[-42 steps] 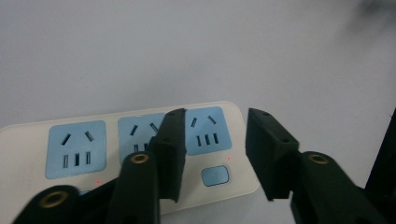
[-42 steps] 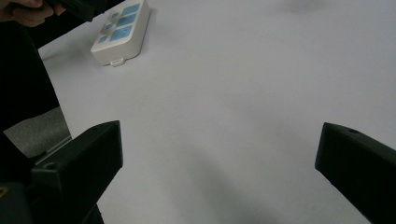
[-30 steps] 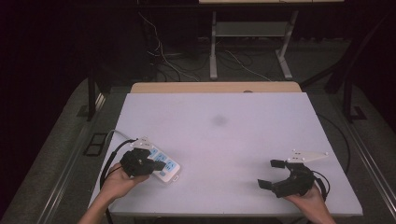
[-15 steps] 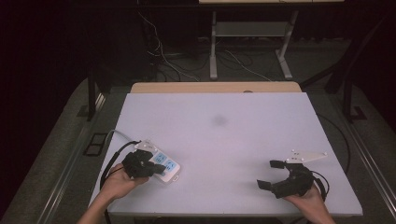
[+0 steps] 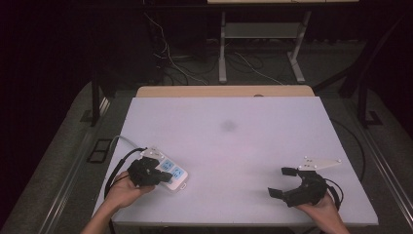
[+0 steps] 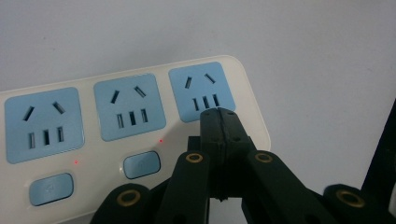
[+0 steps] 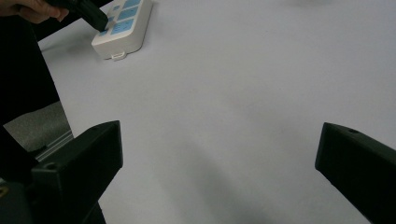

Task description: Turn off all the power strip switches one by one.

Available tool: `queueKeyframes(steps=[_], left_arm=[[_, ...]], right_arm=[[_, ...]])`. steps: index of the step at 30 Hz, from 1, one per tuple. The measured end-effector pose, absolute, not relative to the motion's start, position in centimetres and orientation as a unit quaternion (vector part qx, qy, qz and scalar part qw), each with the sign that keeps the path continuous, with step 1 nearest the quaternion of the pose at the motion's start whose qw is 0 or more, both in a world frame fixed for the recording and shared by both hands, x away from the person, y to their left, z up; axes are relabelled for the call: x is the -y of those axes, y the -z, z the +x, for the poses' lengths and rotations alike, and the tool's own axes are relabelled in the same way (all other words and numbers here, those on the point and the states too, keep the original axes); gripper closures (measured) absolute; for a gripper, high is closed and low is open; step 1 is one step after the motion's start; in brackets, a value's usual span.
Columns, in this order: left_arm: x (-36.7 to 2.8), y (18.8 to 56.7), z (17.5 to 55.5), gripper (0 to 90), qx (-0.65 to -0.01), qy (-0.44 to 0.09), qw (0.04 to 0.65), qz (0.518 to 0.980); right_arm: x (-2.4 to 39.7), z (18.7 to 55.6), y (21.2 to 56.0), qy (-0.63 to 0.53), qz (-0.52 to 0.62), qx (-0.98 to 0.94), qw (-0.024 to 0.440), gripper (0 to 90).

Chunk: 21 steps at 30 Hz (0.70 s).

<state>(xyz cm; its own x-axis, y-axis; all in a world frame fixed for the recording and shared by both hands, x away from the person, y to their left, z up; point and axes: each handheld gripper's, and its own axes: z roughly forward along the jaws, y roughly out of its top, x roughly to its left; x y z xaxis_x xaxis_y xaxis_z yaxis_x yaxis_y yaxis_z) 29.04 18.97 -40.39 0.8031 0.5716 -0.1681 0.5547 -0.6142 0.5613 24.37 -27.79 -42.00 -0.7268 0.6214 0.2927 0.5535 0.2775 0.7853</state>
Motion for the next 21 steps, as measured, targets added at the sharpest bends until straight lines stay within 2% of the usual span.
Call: queueKeyframes(steps=[21], left_arm=[[-19.27, 40.56, 29.6, 89.2, -0.32, 0.012, 0.312, 0.895]], right_arm=[[27.71, 24.31, 42.03, -0.476, 0.366, -0.799, 0.035, 0.7]])
